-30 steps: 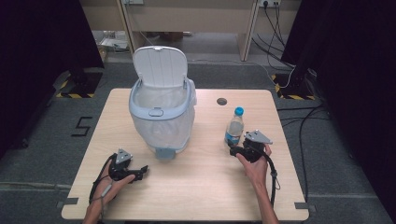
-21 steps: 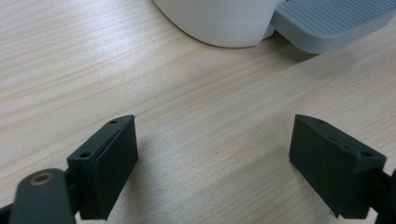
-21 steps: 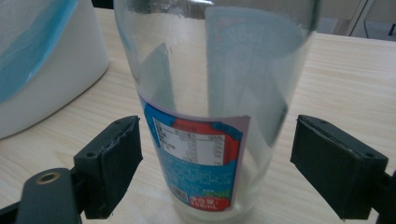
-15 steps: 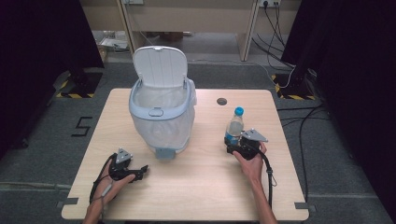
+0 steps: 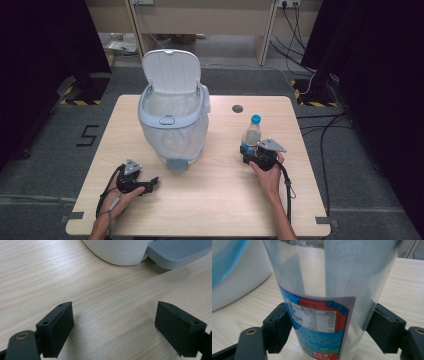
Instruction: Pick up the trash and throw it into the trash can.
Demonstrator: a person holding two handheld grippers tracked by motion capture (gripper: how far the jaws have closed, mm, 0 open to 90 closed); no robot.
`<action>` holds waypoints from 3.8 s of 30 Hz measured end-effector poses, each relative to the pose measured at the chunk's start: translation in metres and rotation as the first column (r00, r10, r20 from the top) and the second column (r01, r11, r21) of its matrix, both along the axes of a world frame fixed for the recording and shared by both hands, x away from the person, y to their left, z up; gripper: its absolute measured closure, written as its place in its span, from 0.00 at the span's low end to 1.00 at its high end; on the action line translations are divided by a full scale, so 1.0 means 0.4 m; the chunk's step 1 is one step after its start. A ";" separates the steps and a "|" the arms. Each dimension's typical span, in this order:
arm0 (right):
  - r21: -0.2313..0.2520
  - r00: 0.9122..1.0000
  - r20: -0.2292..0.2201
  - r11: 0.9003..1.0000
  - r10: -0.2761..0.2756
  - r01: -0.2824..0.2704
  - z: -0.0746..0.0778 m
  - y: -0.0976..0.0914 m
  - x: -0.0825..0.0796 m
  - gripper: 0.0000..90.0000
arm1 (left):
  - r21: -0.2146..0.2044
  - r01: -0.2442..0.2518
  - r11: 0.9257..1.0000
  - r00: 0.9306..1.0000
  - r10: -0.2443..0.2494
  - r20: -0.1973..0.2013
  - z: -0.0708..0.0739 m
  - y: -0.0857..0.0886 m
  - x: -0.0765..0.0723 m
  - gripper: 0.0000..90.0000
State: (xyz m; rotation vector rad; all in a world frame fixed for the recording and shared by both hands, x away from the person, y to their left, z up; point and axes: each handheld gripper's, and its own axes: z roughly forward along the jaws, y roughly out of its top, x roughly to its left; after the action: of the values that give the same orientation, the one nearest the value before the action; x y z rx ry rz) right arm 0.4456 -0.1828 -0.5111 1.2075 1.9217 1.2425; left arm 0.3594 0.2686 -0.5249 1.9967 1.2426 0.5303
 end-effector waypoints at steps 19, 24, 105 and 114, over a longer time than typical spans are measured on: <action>-0.030 0.999 0.046 0.999 -0.018 0.019 0.092 0.011 -0.039 0.31 | 0.000 0.000 1.000 1.000 0.000 0.000 0.000 0.000 0.000 0.16; -0.035 0.999 0.048 0.999 -0.019 0.021 0.117 0.012 -0.045 0.31 | 0.000 0.000 1.000 1.000 0.000 0.000 0.000 0.000 0.000 0.16; -0.047 0.932 0.137 0.942 0.336 -0.333 0.645 0.441 0.032 0.31 | 0.002 0.002 1.000 1.000 -0.002 -0.003 0.001 0.001 0.000 0.16; -0.027 0.926 0.052 0.928 0.373 -0.372 0.603 0.489 0.087 0.31 | 0.001 0.002 1.000 1.000 -0.002 -0.003 0.001 0.001 0.000 0.16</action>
State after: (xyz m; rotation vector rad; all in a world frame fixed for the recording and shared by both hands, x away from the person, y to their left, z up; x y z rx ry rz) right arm 0.4806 0.0128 -0.2697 0.8074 2.1817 1.4280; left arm 0.3595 0.2692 -0.5244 2.0005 1.2422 0.5272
